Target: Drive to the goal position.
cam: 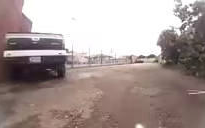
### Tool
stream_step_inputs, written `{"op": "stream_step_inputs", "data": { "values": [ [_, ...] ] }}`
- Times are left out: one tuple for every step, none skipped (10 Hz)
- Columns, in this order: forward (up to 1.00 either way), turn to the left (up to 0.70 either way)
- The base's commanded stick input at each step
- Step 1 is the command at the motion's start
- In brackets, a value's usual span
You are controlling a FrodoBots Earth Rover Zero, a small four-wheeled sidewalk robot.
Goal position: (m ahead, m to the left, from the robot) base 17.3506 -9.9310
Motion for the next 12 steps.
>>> {"op": "stream_step_inputs", "data": {
  "values": [
    [0.7,0.0],
    [0.7,0.0],
    [0.7,0.0],
    [0.7,-0.17],
    [0.7,-0.35],
    [0.7,-0.35],
    [0.7,-0.17],
    [0.7,0.0],
    [0.7,0.0],
    [0.7,-0.35],
    [0.7,-0.28],
    [0.7,-0.04]
  ]
}}
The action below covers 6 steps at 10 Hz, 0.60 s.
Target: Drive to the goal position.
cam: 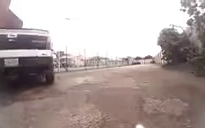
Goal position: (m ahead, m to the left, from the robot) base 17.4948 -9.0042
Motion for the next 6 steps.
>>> {"op": "stream_step_inputs", "data": {
  "values": [
    [0.7,0.0],
    [0.7,-0.08],
    [0.7,-0.33],
    [0.7,-0.15],
    [0.7,0.0],
    [0.7,0.0]
  ]
}}
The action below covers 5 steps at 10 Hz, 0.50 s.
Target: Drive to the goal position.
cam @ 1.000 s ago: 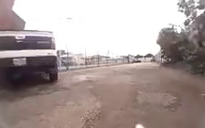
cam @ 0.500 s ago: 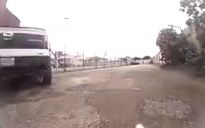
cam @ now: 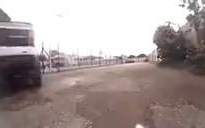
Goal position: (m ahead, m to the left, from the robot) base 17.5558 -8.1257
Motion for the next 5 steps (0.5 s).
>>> {"op": "stream_step_inputs", "data": {
  "values": [
    [0.7,-0.17],
    [0.7,-0.35],
    [0.7,-0.35],
    [0.7,-0.35],
    [0.7,-0.35]
  ]
}}
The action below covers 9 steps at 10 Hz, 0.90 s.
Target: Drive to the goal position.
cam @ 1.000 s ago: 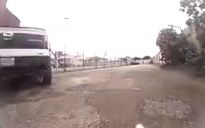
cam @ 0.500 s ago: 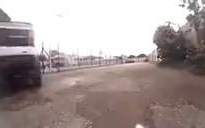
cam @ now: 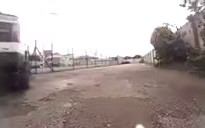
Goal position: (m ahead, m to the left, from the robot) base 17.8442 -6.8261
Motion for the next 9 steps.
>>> {"op": "stream_step_inputs", "data": {
  "values": [
    [0.7,-0.35],
    [0.7,-0.35],
    [0.7,-0.35],
    [0.7,-0.35],
    [0.7,-0.11],
    [0.7,0.0],
    [0.7,0.0],
    [0.7,0.0],
    [0.7,0.0]
  ]
}}
